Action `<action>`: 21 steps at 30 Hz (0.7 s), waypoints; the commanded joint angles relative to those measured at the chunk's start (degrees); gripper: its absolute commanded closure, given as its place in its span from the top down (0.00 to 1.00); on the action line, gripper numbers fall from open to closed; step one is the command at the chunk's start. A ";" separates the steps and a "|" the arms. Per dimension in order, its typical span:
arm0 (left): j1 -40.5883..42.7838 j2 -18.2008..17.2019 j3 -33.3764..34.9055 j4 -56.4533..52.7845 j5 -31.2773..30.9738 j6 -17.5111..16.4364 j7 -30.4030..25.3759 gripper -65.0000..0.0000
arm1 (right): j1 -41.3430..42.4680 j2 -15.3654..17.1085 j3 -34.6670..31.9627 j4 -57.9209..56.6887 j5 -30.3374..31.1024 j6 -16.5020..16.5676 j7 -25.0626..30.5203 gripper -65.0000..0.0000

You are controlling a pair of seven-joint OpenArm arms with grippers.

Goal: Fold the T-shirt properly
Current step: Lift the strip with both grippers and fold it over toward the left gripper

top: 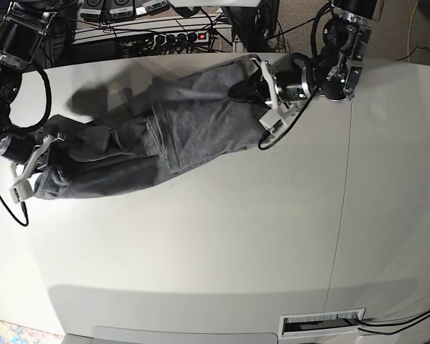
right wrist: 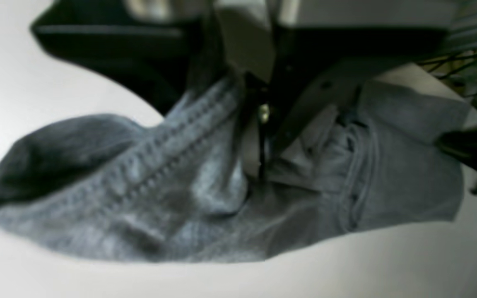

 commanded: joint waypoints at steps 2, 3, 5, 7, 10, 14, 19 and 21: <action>-0.28 1.38 0.00 0.61 0.61 -0.02 -0.07 0.00 | 0.94 -0.72 0.42 0.94 3.04 0.39 1.17 0.00; -0.28 2.05 0.00 0.61 1.46 -0.02 -0.09 0.00 | 0.94 -1.86 0.42 0.96 3.56 0.57 1.17 0.00; -0.28 3.43 0.00 0.61 3.28 -0.02 -0.24 0.00 | 0.94 -4.37 0.42 0.96 4.79 1.07 1.17 0.00; -0.28 4.70 0.00 0.61 4.55 -0.02 -0.50 0.00 | 0.94 -7.06 0.42 0.96 5.64 1.13 1.17 0.00; -0.28 5.64 0.00 0.61 4.98 -0.02 -0.46 0.00 | 0.96 -10.73 0.42 0.96 6.38 1.13 1.17 0.00; -0.28 5.62 0.00 0.61 6.62 -0.02 -0.48 0.00 | 0.96 -15.41 0.42 0.96 8.35 1.13 1.17 0.00; -0.26 5.60 0.00 0.61 7.96 0.02 -0.55 0.00 | 1.01 -21.27 -1.60 0.96 10.78 1.13 1.17 0.00; -0.28 5.60 0.00 0.61 7.98 0.39 -0.57 0.00 | 1.01 -23.17 -4.33 0.96 10.73 1.13 1.17 0.00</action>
